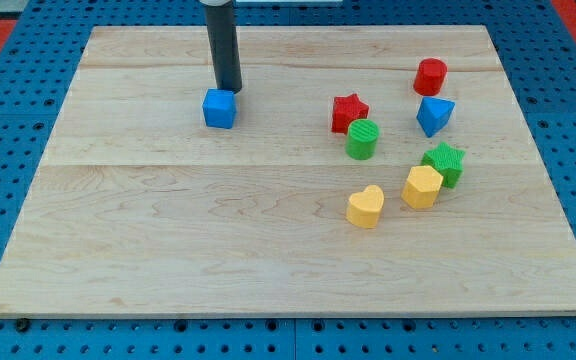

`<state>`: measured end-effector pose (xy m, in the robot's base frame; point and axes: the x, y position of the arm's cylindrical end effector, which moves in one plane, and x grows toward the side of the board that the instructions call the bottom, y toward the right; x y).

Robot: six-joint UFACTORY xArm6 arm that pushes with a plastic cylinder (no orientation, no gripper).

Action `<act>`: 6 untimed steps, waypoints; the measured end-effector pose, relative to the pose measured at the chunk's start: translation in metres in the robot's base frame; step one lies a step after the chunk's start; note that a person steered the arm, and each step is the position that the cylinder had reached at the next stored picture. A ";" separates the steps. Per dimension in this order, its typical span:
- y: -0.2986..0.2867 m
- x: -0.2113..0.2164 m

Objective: Move the blue cube towards the centre left of the board

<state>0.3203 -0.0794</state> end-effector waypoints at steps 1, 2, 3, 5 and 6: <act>-0.007 0.023; -0.013 0.044; -0.013 0.060; -0.008 0.107; 0.016 0.141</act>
